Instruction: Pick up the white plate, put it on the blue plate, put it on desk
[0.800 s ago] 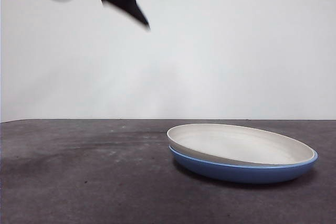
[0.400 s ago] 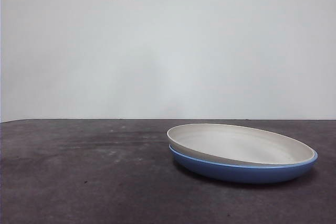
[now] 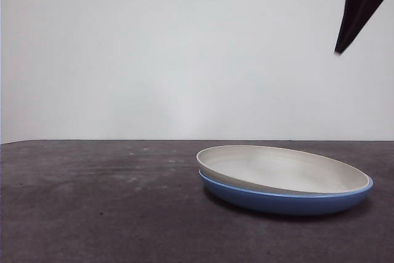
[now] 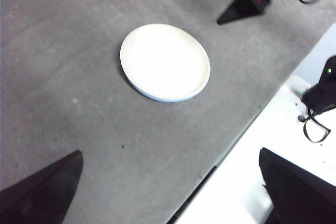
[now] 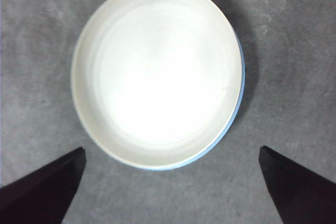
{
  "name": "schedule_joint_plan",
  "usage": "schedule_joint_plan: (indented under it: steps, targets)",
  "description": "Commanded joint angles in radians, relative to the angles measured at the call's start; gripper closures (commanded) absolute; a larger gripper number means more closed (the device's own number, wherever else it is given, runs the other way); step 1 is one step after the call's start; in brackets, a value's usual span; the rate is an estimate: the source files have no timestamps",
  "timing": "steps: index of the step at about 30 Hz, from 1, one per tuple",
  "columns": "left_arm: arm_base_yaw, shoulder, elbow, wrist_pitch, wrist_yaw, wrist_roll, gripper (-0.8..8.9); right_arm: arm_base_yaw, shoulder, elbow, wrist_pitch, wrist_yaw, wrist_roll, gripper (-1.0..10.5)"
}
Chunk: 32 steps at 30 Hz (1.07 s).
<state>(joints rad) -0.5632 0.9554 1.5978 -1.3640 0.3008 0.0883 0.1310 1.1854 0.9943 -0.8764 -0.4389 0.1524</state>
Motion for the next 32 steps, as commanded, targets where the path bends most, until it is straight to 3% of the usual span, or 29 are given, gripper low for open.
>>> schedule_joint_plan:
  steps: [1,12,23,29,32]
  targets:
    - [-0.004,-0.064,-0.036,0.013,-0.002,0.012,2.52,0.002,0.084,0.019,0.028,0.003,-0.024,3.7]
    - [-0.004,-0.264,-0.147,0.006,-0.002,-0.001,2.52,0.002,0.364,0.019,0.18,-0.007,-0.062,3.7]
    - [-0.004,-0.297,-0.148,-0.034,-0.002,-0.033,2.52,0.002,0.464,0.019,0.259,-0.058,-0.063,3.8]
    - [-0.004,-0.297,-0.148,-0.034,-0.002,-0.047,2.52,0.002,0.489,0.018,0.264,-0.058,-0.063,6.2]
    - [-0.004,-0.297,-0.148,-0.035,-0.002,-0.048,2.52,0.002,0.491,0.018,0.264,-0.057,-0.061,8.1]
